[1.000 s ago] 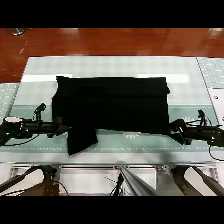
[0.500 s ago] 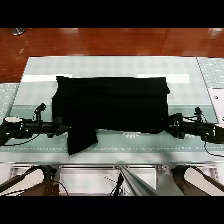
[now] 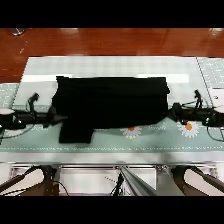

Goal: Fold the shirts.

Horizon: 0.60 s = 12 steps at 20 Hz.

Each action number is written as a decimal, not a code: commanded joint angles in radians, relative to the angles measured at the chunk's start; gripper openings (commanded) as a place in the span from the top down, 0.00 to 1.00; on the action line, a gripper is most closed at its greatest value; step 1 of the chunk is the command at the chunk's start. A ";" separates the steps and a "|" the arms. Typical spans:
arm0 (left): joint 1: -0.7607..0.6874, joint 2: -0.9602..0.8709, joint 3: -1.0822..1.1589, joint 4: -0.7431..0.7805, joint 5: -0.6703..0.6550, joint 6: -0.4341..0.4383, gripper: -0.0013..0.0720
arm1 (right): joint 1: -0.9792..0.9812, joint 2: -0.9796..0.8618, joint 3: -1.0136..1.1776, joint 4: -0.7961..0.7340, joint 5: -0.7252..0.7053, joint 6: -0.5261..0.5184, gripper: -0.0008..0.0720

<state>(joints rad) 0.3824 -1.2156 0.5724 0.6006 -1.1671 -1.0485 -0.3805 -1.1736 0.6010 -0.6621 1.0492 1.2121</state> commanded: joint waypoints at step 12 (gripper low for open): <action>-0.190 -0.523 0.835 0.065 0.121 -0.298 0.95 | 0.092 -0.477 0.652 0.044 -0.093 0.066 0.94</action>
<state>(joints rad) 0.2134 -1.6165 1.2617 0.6121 -1.0611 -1.2411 -0.2955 -1.5398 1.1370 -0.6472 0.9726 1.2736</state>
